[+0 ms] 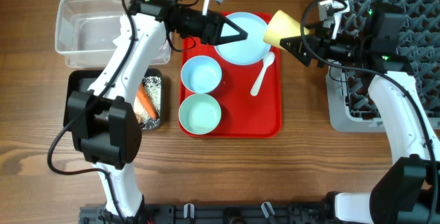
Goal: Sort waste into correct bins and load items into the dishwasher rack
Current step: 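Carry the yellow cup with the right gripper over the dish rack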
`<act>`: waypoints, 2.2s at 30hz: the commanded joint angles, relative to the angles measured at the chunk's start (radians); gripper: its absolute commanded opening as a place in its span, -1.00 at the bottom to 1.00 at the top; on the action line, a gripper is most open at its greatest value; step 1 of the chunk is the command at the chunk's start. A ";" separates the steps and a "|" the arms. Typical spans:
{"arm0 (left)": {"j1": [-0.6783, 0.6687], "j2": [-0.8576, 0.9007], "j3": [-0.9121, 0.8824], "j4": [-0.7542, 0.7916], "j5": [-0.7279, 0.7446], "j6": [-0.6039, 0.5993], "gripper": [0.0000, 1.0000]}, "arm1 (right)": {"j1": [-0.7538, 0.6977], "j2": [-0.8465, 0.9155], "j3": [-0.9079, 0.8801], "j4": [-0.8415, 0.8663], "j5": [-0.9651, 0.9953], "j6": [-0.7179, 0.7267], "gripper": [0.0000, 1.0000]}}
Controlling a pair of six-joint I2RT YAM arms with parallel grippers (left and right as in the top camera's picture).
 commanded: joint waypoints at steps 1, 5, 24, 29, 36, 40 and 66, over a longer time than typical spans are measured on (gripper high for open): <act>0.004 0.008 -0.004 -0.008 -0.092 0.011 -0.64 | -0.002 0.005 0.016 -0.018 0.176 0.068 0.07; -0.003 0.008 -0.004 -0.024 -0.203 0.005 -0.67 | -0.002 -0.002 0.016 -0.026 0.252 0.161 0.06; -0.090 0.008 -0.004 -0.029 -0.547 -0.045 -0.62 | -0.019 -0.152 0.306 -0.584 0.914 0.227 0.04; -0.107 0.008 -0.004 -0.031 -0.597 -0.045 -0.61 | -0.085 -0.152 0.381 -0.724 0.994 0.226 0.00; -0.108 0.008 -0.004 -0.043 -0.597 -0.040 -0.57 | -0.240 -0.146 0.382 -0.900 1.018 0.214 -0.02; -0.108 0.008 -0.004 -0.051 -0.597 -0.040 -0.57 | -0.279 -0.140 0.381 -0.974 1.097 0.208 -0.02; -0.109 0.008 -0.004 -0.096 -0.597 -0.040 -0.56 | -0.283 -0.068 0.053 -0.842 1.118 0.233 -0.02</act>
